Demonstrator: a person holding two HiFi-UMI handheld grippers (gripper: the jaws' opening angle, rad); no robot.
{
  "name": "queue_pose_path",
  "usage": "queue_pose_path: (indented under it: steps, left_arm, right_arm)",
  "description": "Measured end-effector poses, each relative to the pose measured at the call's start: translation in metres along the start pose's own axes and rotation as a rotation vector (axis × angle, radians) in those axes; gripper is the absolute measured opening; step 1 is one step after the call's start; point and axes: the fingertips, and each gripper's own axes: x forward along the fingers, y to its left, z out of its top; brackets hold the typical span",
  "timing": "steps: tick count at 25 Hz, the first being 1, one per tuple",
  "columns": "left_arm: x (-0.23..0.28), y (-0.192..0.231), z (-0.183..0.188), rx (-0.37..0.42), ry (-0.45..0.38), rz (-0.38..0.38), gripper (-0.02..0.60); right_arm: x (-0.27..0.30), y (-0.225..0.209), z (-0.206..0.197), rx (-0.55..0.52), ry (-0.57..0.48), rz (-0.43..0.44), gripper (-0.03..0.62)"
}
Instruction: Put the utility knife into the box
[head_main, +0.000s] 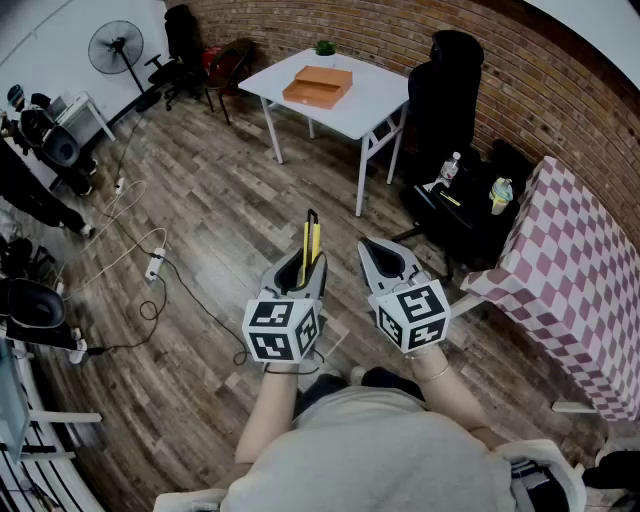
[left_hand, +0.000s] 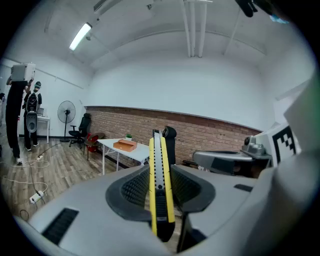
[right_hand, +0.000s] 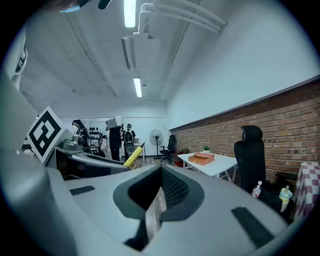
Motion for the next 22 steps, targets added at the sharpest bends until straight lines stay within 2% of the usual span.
queue_pose_path:
  steps: [10,15,22]
  left_arm:
    - [0.002,0.002,-0.003,-0.012,-0.003,0.009,0.127]
    - [-0.001,0.023,-0.001,0.009,0.009,0.014,0.127]
    - [0.001,0.032,-0.022,-0.04,0.029,-0.041,0.127]
  right_arm:
    - [0.003,0.001,-0.005,0.018,0.005,0.011,-0.002]
    - [0.015,0.008,-0.005,0.037,0.003,-0.004,-0.002]
    - [0.013,0.014,-0.028,0.044,0.059,-0.054,-0.002]
